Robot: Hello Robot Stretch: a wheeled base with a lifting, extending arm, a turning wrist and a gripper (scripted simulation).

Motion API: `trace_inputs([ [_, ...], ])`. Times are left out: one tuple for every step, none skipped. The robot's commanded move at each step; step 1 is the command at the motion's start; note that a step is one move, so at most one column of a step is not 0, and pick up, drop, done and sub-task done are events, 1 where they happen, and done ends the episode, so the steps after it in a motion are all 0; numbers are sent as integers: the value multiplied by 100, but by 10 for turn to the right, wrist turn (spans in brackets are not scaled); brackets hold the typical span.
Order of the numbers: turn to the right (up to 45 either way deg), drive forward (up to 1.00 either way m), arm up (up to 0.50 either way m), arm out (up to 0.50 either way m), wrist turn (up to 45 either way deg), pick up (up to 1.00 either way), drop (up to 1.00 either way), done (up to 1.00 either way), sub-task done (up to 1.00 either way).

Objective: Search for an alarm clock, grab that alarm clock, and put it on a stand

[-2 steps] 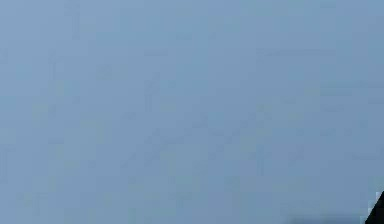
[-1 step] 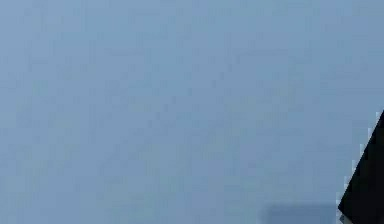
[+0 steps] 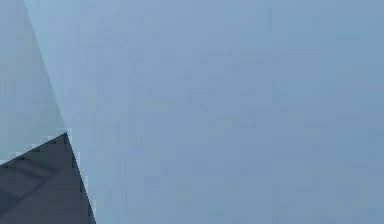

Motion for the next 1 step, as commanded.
trace_inputs([
  [0, 10, 0, 0, 0, 0, 0, 0, 0],
])
